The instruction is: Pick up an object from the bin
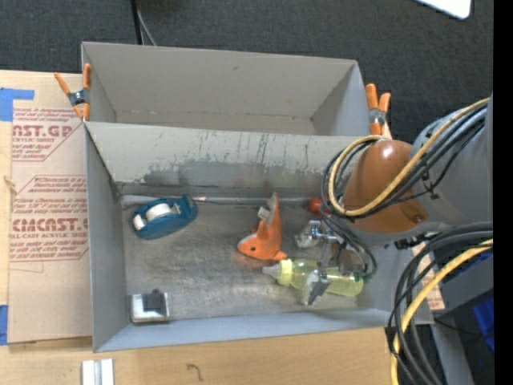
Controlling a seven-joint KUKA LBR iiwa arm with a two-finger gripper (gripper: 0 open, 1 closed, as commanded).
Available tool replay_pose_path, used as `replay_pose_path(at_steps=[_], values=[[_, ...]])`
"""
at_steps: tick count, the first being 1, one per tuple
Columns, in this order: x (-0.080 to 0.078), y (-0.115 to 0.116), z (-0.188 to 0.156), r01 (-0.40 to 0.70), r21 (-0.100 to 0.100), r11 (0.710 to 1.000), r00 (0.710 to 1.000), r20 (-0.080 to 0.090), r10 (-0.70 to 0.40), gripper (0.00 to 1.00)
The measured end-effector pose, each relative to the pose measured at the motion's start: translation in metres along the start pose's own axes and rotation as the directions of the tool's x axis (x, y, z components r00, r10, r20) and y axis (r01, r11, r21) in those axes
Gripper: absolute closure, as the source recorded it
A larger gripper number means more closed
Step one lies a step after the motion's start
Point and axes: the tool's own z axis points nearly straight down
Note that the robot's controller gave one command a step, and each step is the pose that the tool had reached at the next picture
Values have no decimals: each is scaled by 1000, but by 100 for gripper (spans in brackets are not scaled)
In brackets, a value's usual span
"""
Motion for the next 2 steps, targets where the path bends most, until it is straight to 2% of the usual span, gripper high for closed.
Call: replay_pose_path(at_steps=[1, 2], values=[[-1, -4, -1, 120, 4, 993, 993, 5, -120, 0], [-2, 0, -2, 0, 3, 1000, 1000, 5, 0, 100]])
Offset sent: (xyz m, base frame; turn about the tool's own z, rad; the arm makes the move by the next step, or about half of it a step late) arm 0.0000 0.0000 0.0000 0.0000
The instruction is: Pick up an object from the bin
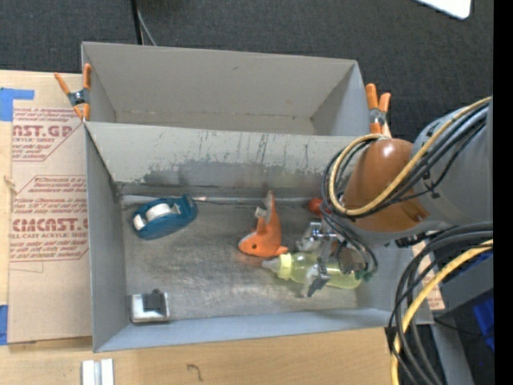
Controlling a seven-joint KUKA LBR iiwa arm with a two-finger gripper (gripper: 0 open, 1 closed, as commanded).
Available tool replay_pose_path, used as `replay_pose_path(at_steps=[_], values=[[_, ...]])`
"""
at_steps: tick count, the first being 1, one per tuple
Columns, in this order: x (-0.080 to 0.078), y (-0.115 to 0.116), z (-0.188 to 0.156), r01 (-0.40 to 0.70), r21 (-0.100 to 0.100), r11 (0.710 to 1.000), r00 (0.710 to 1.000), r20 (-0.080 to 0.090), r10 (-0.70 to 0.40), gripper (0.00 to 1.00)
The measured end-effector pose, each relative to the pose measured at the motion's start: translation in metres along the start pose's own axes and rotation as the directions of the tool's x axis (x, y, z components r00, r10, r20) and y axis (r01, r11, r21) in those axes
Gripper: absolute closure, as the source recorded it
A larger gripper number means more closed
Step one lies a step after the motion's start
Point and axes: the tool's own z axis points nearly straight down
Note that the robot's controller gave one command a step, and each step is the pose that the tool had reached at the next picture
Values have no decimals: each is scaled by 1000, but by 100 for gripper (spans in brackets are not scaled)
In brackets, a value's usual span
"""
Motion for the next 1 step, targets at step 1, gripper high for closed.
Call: replay_pose_path(at_steps=[1], values=[[0, 0, 0, 0, 0, 1000, 1000, 0, 0, 100]])
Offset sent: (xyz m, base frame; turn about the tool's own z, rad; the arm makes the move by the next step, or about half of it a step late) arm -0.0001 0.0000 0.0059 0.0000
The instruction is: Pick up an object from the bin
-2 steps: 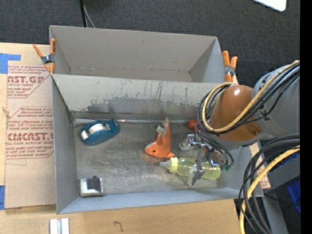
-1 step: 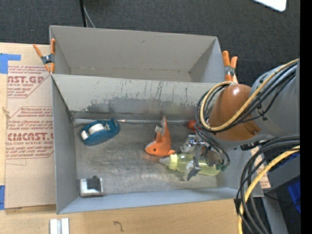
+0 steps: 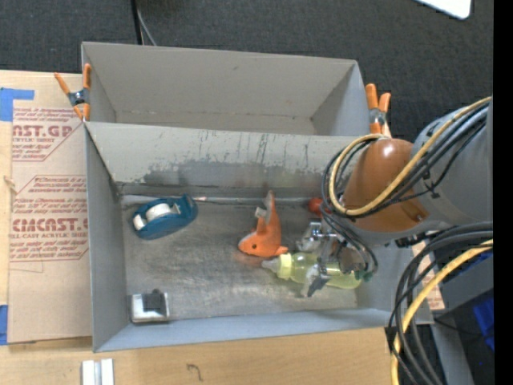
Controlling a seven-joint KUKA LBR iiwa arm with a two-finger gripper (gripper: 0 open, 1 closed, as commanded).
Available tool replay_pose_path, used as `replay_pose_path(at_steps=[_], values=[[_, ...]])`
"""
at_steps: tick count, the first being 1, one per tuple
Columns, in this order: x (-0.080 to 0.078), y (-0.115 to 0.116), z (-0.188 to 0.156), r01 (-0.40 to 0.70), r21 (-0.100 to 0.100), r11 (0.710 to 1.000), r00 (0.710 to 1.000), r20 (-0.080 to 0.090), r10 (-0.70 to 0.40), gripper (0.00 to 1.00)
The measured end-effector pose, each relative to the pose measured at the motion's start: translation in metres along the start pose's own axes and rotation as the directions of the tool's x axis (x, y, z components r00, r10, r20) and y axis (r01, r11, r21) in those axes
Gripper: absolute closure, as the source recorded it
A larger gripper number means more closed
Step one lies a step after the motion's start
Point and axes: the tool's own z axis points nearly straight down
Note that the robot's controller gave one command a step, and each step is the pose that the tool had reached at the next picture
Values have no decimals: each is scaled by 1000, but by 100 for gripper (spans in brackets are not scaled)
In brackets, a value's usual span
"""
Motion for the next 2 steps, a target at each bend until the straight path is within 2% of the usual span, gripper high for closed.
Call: replay_pose_path(at_steps=[2], values=[[1, 0, -3, 0, -1, 1000, 1000, -3, 0, 100]])
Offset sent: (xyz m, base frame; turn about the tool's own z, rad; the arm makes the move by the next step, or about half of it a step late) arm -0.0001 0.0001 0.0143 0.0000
